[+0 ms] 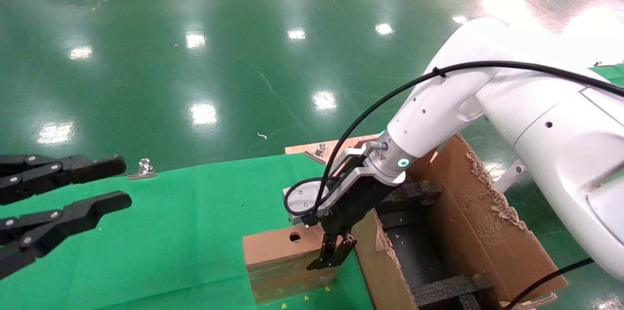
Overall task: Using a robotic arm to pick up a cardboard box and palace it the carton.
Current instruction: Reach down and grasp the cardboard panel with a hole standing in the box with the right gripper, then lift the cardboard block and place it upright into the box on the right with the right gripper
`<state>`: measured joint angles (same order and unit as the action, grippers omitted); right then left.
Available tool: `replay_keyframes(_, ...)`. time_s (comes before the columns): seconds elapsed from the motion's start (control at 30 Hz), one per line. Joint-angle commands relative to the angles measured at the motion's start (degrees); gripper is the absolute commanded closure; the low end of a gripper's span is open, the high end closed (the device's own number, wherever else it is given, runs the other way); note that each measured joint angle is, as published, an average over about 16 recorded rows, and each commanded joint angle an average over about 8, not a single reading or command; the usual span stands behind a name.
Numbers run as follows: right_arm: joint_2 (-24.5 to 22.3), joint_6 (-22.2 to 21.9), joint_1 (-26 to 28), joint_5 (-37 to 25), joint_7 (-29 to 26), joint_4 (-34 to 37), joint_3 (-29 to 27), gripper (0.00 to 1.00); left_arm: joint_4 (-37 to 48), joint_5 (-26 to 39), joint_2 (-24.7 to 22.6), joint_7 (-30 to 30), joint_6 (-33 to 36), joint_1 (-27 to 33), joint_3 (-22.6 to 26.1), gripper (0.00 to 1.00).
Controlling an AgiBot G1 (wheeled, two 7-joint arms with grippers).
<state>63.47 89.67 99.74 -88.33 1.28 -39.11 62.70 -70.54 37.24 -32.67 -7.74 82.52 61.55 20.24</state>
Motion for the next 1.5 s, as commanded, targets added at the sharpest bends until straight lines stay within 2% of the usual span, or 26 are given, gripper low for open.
replay_keyframes(0.03,-0.1,0.0,0.0,0.1,0.0,-0.1,-0.1,1.00,0.0,0.0,0.0,0.0,0.0,0.0,0.0,0.00)
replay_keyframes(0.93,-1.0,-0.1,0.4,1.9,-0.3,0.0,-0.8,1.00,0.0,0.0,0.0,0.0,0.0,0.0,0.0,0.00)
replay_keyframes(1.27,-5.6,1.1,8.6,8.5,-0.4,1.7,-3.1,1.00,0.0,0.0,0.0,0.0,0.0,0.0,0.0,0.00)
replay_keyframes(1.5,-10.0,1.8,16.9,12.9,-1.0,0.4,-0.6,1.00,0.0,0.0,0.0,0.0,0.0,0.0,0.0,0.00)
